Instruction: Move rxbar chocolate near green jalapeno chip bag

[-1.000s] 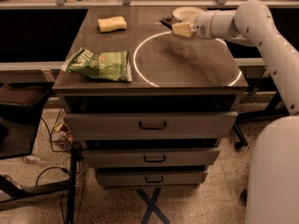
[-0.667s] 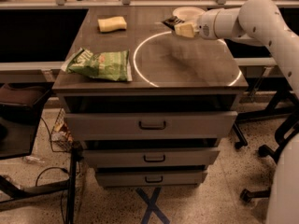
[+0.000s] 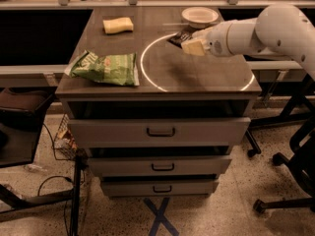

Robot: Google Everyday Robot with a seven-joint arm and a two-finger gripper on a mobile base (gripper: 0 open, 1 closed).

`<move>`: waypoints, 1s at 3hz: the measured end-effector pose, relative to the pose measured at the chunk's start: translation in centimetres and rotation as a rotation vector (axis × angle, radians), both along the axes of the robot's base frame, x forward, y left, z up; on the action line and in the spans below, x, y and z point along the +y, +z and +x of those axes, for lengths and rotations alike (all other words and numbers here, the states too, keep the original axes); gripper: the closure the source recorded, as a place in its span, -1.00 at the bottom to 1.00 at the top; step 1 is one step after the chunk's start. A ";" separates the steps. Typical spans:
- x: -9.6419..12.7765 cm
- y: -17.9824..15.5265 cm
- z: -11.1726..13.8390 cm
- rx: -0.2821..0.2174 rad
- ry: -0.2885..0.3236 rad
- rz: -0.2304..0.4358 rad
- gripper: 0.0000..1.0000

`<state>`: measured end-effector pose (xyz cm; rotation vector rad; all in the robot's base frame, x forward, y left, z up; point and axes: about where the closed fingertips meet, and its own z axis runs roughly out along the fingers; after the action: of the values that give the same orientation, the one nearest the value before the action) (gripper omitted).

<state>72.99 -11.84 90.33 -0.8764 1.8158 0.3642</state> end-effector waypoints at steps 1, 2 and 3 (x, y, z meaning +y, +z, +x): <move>2.1 -0.3 -4.2 0.007 0.044 -0.048 1.00; 4.9 -0.2 -7.4 -0.016 0.105 -0.088 1.00; 5.5 -0.3 -7.8 -0.016 0.116 -0.091 0.68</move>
Offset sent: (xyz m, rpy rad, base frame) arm -0.1134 0.0791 0.0000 -0.1348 -0.0472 0.1728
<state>65.19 -6.37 90.00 -1.0481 1.7832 0.3486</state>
